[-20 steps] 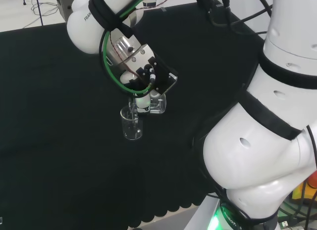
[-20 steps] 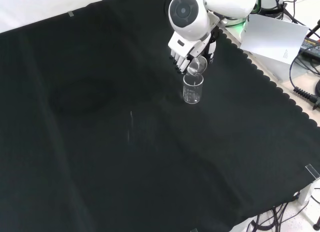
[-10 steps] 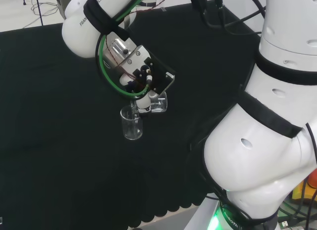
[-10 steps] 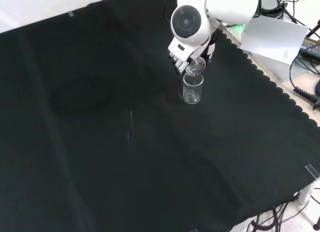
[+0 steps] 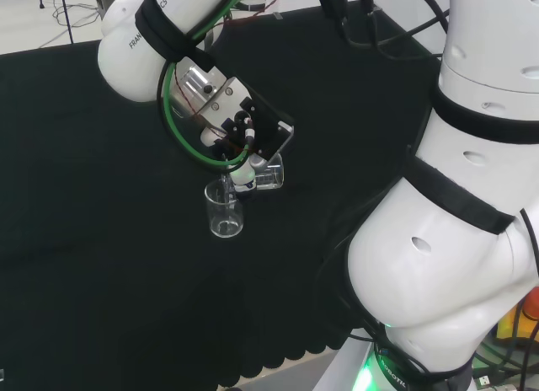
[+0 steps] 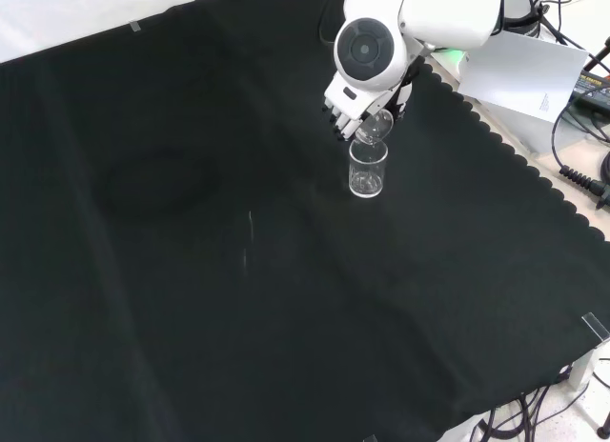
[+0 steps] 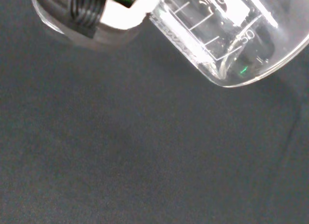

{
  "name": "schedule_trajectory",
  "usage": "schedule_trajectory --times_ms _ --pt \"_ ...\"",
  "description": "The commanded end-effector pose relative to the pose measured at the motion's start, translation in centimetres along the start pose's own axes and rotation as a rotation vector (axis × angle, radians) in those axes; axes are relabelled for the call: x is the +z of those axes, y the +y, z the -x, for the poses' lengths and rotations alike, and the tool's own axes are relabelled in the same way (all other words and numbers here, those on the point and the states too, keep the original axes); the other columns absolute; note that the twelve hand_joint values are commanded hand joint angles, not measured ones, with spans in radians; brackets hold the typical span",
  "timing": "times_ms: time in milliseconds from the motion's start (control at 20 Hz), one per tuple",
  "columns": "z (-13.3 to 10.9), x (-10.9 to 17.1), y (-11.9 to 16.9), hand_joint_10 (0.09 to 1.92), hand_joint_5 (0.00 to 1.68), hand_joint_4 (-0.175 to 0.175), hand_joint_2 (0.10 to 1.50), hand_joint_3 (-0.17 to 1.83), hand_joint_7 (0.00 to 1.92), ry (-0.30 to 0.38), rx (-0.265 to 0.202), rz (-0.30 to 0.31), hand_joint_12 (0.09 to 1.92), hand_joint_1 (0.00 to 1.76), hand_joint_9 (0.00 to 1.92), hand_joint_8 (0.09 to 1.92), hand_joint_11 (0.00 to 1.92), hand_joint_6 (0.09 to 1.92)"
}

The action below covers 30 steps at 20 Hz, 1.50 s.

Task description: Pour the water from the handheld beaker into the one on the table.

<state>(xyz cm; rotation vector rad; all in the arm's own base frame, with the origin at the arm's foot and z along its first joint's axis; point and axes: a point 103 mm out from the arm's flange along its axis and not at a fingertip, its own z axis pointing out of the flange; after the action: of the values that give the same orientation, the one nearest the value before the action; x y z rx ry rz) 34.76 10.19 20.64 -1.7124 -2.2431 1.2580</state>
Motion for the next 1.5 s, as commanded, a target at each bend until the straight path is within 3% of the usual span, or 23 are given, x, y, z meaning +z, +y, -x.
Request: schedule_trajectory --times_ms 50,1500 --pt "-0.16 -0.11 -0.10 0.46 1.12 -0.110 1.07 -0.17 1.19 -0.014 0.008 -0.015 1.04 1.41 1.38 0.72 1.14 0.81" --pt "-0.28 -0.87 -0.58 0.46 1.12 -0.110 1.06 -0.17 1.19 -0.096 0.040 -0.060 1.05 1.41 1.38 0.71 1.14 0.80"
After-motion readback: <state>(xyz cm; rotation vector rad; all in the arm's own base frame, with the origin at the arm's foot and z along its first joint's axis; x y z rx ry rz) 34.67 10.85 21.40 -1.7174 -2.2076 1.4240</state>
